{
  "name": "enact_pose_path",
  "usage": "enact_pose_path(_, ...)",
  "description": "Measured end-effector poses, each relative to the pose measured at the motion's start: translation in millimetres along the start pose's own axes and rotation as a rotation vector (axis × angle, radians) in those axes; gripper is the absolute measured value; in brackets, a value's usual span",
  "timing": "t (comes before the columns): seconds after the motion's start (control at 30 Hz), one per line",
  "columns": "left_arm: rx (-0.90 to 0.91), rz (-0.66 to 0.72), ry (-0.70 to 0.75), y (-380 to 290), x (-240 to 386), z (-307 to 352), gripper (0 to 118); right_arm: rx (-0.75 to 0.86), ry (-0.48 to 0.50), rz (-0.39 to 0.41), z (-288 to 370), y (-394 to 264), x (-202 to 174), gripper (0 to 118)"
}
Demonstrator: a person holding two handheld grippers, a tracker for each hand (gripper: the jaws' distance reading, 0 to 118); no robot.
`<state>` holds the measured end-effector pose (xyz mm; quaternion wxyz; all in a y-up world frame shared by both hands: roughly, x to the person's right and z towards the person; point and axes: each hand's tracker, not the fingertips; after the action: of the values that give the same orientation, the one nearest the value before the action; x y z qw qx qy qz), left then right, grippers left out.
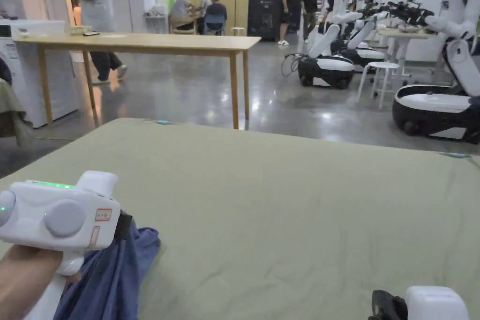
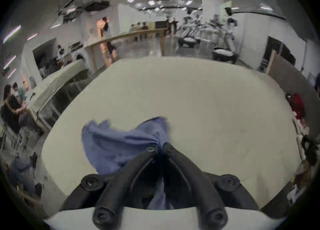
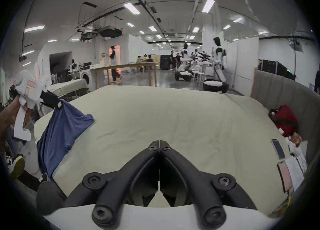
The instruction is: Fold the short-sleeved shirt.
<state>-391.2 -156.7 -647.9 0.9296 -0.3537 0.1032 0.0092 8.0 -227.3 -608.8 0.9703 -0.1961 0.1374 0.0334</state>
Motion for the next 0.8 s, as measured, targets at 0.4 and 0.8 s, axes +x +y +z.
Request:
enact_pose_path(0.4, 0.129, -0.212, -0.498, 101, 228, -3, 1, 0.002, -0.234, -0.084, 37, -9, 86, 1)
enact_pose_path(0.8, -0.160, -0.349, -0.588, 42, 395, -146, 1, -0.078, -0.339, -0.127, 21, -32, 127, 1)
